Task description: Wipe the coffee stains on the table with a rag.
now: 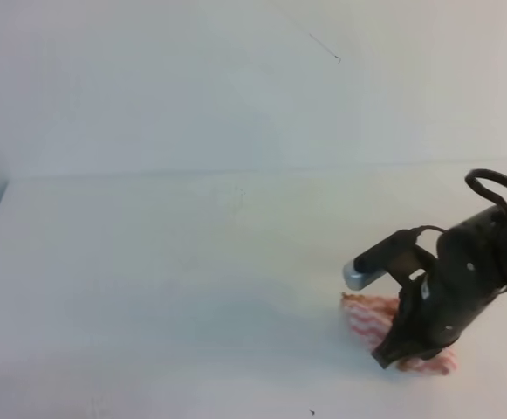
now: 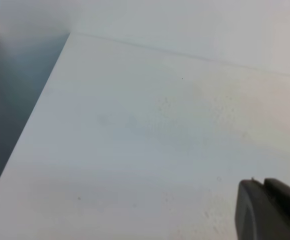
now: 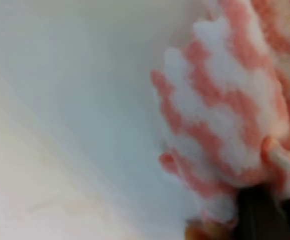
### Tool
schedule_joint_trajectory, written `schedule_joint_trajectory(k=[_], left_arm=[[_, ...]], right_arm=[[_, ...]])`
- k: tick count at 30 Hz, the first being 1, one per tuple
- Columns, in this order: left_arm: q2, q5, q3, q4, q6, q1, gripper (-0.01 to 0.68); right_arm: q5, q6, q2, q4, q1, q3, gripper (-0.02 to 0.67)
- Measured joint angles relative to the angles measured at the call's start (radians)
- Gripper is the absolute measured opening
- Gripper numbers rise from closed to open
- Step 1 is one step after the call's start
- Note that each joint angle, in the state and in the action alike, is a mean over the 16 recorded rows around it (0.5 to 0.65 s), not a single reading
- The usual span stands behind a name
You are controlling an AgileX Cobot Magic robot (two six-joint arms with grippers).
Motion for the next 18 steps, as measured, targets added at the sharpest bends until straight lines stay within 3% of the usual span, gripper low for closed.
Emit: schedule_joint_trajectory(k=[5,10,18], left_arm=[[0.0,0.0,0.0,0.0,0.0,0.0,0.0],[0.0,0.0,0.0,0.0,0.0,0.0,0.0],[0.0,0.0,0.0,0.0,0.0,0.0,0.0]], right_arm=[[-0.125,0.051,-0.072,-0.05,-0.042,0.121,0.031],[-0.176,0.073,-0.092,-0.077,-0.064,0.115,0.056],[-0.164,0.071,-0.093,-0.052,-0.067,0.01,0.196]])
